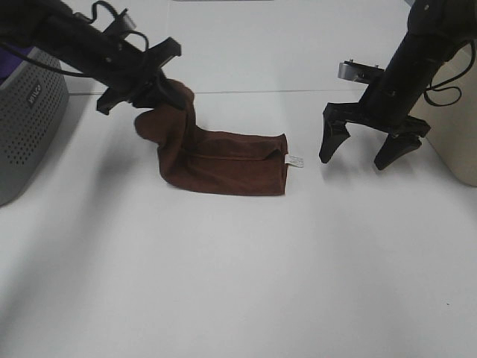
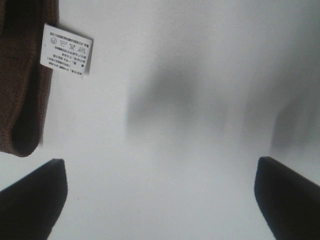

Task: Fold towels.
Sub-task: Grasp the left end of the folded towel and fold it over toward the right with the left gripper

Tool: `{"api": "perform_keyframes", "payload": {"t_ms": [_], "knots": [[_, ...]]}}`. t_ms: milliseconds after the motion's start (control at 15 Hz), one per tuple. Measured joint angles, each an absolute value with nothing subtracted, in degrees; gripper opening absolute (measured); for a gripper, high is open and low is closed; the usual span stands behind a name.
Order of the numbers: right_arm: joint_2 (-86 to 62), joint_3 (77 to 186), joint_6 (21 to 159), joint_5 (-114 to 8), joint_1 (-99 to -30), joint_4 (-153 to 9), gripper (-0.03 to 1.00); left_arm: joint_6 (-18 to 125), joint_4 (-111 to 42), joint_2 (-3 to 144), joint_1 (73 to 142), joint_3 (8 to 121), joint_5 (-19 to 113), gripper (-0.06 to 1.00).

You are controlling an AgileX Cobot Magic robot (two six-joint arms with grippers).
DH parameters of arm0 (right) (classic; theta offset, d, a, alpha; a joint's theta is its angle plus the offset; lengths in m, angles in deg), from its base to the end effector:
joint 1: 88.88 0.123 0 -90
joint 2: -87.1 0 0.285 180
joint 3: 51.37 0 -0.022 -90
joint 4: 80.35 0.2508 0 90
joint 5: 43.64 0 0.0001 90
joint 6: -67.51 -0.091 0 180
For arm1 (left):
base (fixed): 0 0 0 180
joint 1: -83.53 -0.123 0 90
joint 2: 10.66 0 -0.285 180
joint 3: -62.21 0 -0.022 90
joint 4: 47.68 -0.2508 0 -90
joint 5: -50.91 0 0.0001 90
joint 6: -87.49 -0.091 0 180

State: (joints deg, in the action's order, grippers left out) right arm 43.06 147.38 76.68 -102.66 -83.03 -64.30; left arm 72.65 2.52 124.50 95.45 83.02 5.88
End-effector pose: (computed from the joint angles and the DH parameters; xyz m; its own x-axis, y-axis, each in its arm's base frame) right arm 0.4407 0.0669 0.1379 -0.9897 -0.1141 -0.0865 -0.1316 0.9630 0.2351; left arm 0.4606 -0.1478 0.1765 -0.9400 -0.1705 -0.2957 0.0652 0.7608 -0.6457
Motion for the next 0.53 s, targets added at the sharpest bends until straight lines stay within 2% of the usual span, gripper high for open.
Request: {"api": "perform_keyframes", "payload": {"t_ms": [200,400,533], "knots": [[43.1,147.4,76.7,-102.7,-83.0,-64.1,0.97,76.9,2.7,126.8,104.6,85.3,15.0,0.04],[43.1,147.4,76.7,-102.7,-83.0,-63.7,0.97,77.7,2.7,129.6,107.4,85.6,18.6,0.04],[43.1,147.4,76.7,-102.7,-83.0,-63.7,0.97,78.0,5.6,131.5,110.2,86.0,23.0,0.16]]}}
